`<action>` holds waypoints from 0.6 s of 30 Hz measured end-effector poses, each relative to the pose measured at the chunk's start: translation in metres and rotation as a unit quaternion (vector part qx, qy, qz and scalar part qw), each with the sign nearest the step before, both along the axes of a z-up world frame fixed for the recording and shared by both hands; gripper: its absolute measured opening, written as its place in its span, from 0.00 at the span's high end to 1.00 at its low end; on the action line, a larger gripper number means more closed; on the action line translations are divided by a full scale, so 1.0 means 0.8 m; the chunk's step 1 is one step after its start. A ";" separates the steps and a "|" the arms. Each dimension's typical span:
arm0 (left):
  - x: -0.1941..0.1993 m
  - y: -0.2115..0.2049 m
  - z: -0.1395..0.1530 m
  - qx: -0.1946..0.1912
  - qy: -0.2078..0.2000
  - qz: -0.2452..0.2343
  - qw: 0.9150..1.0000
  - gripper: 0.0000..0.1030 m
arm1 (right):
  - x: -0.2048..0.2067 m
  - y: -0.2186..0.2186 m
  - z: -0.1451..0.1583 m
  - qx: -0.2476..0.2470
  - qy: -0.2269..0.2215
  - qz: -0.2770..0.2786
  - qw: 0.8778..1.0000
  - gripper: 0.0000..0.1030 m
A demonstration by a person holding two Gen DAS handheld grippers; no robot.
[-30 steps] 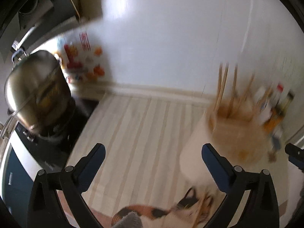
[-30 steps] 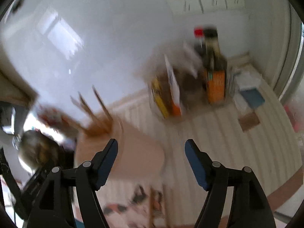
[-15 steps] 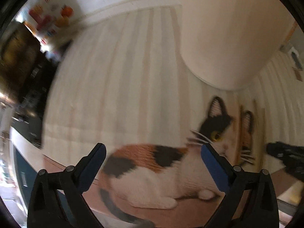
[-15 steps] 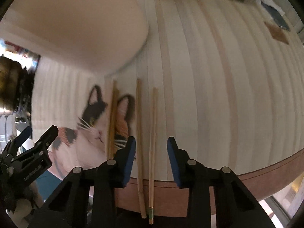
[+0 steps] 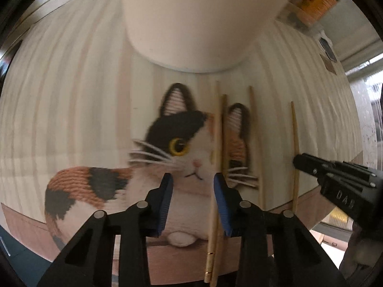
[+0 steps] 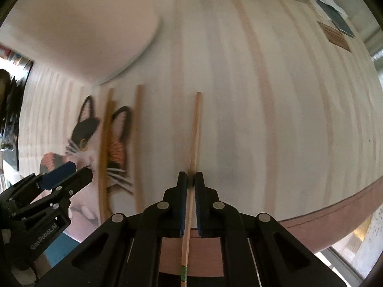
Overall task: Organize utensils
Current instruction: 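Lower both tools to the counter and grasp a wooden chopstick with each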
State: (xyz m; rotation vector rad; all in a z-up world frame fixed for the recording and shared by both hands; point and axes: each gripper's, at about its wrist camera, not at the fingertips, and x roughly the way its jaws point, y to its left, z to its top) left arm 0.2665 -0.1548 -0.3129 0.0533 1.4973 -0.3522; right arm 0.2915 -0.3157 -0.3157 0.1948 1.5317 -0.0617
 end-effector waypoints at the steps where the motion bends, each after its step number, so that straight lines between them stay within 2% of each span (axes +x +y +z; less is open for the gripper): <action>1: -0.002 -0.006 0.000 -0.003 0.003 -0.005 1.000 0.69 | -0.002 -0.009 0.001 -0.001 0.000 -0.008 1.000 0.94; 5: -0.005 -0.020 -0.001 0.005 -0.003 -0.023 1.000 0.69 | -0.009 -0.032 0.003 0.005 -0.001 -0.028 1.000 0.94; 9: 0.001 -0.026 -0.004 0.022 -0.010 -0.036 0.999 0.74 | -0.014 -0.041 0.003 0.001 -0.004 -0.031 1.000 0.94; 14: 0.008 -0.020 -0.009 -0.004 0.008 -0.024 1.000 0.77 | -0.010 -0.041 -0.002 0.008 -0.005 -0.037 0.999 0.94; 18: 0.011 -0.014 -0.009 0.007 0.003 -0.023 1.000 0.89 | -0.008 -0.044 -0.007 0.006 -0.005 -0.037 0.999 0.93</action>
